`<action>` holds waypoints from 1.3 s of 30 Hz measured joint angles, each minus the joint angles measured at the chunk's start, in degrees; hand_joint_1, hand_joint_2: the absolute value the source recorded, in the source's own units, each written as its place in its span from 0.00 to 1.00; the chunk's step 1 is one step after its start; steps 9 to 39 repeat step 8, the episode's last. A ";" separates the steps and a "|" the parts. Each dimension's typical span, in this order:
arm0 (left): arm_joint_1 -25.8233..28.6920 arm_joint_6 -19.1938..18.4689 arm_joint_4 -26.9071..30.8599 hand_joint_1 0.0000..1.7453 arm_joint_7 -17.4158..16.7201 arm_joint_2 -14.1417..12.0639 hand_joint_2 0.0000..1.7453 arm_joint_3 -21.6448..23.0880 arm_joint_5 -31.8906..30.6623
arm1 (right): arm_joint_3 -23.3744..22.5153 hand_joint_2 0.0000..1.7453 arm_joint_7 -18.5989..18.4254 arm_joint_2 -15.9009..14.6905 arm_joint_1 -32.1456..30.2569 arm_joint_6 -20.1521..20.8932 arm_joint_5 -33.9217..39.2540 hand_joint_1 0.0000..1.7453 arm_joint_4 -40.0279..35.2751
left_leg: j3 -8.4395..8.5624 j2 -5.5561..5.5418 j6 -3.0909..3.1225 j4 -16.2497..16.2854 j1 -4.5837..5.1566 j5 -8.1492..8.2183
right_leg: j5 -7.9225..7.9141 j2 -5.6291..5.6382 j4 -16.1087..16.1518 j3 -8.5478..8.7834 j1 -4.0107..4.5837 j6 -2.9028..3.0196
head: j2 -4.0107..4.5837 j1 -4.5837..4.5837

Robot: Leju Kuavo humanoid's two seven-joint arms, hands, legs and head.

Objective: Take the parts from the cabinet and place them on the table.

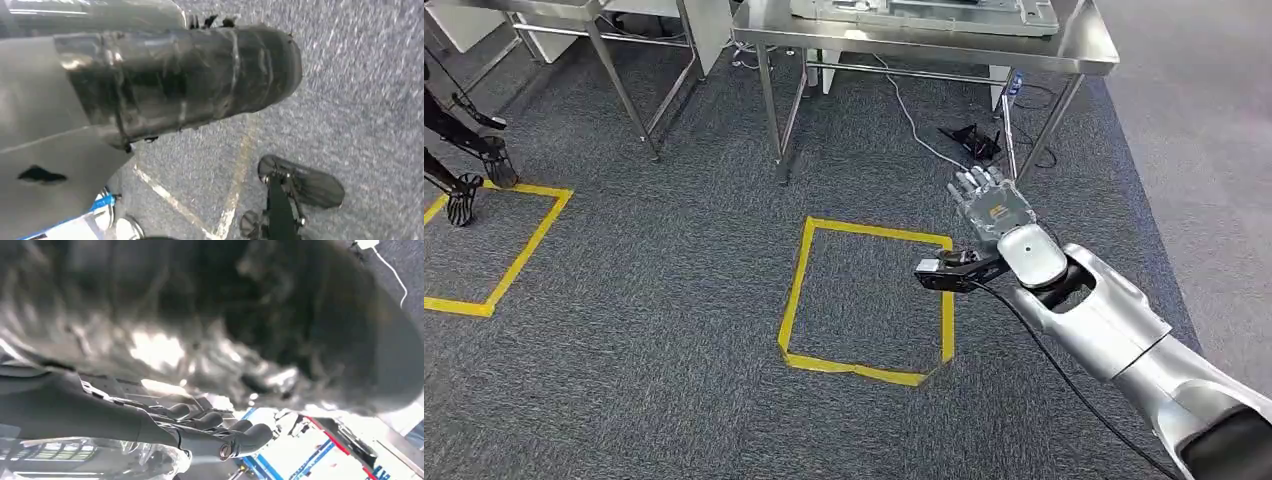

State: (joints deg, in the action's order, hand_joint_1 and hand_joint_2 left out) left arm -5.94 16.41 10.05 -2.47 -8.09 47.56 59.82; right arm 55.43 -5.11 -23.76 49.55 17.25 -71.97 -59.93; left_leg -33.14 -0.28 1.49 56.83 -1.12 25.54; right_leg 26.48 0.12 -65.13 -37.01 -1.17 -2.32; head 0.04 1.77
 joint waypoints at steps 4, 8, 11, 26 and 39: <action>-0.04 0.02 -0.02 0.00 0.00 0.00 0.00 0.00 0.00 | 0.00 0.00 0.00 -0.02 0.19 0.00 0.00 0.00 -0.04 | -0.30 -0.07 -1.23 0.62 0.29 0.37 | -0.77 0.10 7.29 3.77 0.49 1.04 | 0.00 -0.09; -0.01 0.00 0.00 0.00 0.00 0.00 0.00 0.00 0.00 | 0.00 0.00 0.00 0.00 0.31 -0.04 0.00 0.00 -0.09 | -1.57 -0.01 -2.34 3.20 0.05 2.54 | -1.14 0.15 7.61 3.77 0.17 2.73 | 0.00 0.35; -0.01 0.00 0.00 0.00 0.00 0.00 0.00 0.00 0.00 | 0.00 0.00 0.00 0.00 0.31 -0.04 0.00 0.00 -0.09 | -1.57 -0.01 -2.34 3.20 0.05 2.54 | -1.14 0.15 7.61 3.77 0.17 2.73 | 0.00 0.35; -0.01 0.00 0.00 0.00 0.00 0.00 0.00 0.00 0.00 | 0.00 0.00 0.00 0.00 0.31 -0.04 0.00 0.00 -0.09 | -1.57 -0.01 -2.34 3.20 0.05 2.54 | -1.14 0.15 7.61 3.77 0.17 2.73 | 0.00 0.35; -0.01 0.00 0.00 0.00 0.00 0.00 0.00 0.00 0.00 | 0.00 0.00 0.00 0.00 0.31 -0.04 0.00 0.00 -0.09 | -1.57 -0.01 -2.34 3.20 0.05 2.54 | -1.14 0.15 7.61 3.77 0.17 2.73 | 0.00 0.35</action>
